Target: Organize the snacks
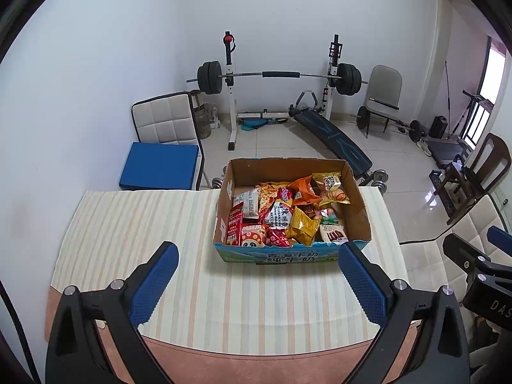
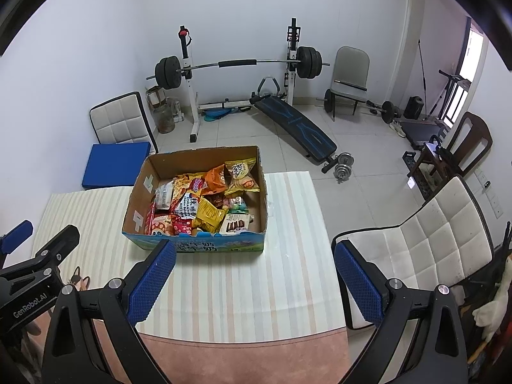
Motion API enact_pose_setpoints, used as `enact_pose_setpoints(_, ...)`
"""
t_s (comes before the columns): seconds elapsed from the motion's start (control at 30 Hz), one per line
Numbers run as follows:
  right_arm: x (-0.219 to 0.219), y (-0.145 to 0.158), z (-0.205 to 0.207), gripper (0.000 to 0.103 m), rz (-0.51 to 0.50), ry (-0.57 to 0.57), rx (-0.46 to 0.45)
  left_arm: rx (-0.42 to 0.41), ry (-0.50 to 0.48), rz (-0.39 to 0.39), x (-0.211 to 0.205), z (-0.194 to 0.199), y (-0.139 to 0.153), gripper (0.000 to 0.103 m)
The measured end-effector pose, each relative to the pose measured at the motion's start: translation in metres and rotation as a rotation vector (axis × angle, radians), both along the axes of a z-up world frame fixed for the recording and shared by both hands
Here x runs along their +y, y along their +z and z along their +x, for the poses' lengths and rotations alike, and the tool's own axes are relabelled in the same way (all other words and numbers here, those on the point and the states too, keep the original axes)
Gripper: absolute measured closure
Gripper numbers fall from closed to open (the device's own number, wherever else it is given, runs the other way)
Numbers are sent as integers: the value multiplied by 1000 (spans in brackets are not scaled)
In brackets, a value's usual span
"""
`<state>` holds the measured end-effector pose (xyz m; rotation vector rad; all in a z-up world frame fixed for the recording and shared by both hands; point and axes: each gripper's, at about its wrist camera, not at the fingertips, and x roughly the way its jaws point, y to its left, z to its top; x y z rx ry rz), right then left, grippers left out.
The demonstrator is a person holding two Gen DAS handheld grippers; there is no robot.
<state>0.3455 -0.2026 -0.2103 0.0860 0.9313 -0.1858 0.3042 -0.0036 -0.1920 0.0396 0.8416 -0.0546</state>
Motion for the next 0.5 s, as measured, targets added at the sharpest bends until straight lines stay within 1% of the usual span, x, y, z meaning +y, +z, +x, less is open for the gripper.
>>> enact_pose_setpoints(0.5,0,2,-4,2,1,0,-2,-1,-15,-6,-1,-2,5,1)
